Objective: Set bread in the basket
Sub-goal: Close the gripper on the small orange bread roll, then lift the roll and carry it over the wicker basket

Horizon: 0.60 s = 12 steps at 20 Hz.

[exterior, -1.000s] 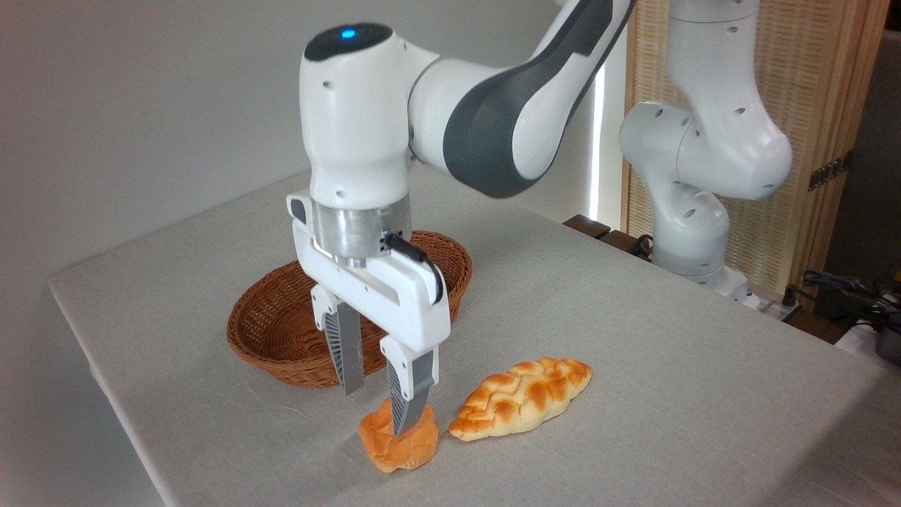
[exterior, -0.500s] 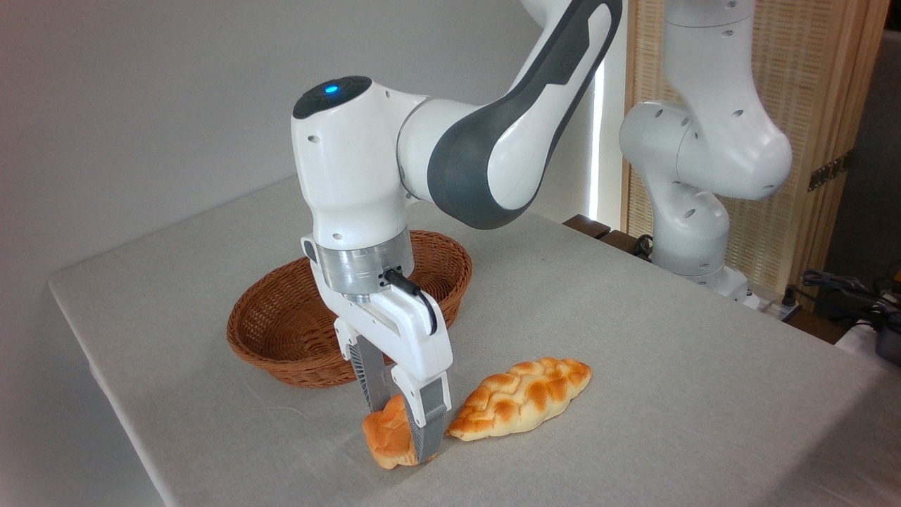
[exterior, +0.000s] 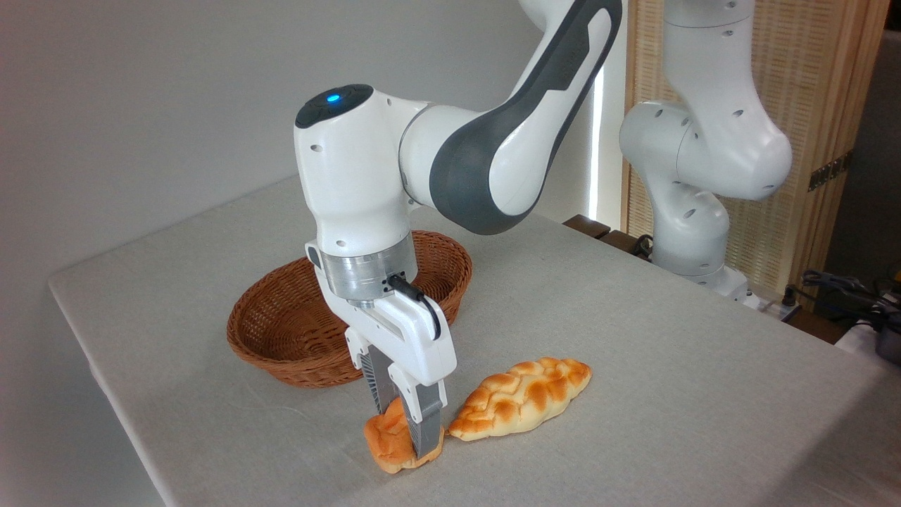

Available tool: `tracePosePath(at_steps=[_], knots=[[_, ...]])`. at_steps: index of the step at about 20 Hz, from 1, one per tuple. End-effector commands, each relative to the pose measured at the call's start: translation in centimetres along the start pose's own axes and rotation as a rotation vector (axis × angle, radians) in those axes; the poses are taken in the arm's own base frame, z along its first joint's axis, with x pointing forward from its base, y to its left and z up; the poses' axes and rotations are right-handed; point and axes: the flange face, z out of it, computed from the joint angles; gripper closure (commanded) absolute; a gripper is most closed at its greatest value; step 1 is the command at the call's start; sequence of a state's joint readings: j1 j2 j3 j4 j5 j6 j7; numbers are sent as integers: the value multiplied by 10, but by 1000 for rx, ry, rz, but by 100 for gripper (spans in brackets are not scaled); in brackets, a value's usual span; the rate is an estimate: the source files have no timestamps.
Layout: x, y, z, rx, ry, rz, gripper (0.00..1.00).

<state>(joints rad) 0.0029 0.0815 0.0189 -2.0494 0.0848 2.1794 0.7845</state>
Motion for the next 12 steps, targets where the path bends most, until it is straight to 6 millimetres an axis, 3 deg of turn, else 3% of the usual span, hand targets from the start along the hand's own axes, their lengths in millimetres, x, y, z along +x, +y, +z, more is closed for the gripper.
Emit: tracePosePath(at_steps=[1, 5, 10, 12], knots=[[-1, -1, 0, 17, 3, 12, 55], [-2, -4, -8, 28, 13, 12, 55], [1, -18, -34, 62, 45, -8, 61], [-1, -22, -55, 79, 60, -17, 61]])
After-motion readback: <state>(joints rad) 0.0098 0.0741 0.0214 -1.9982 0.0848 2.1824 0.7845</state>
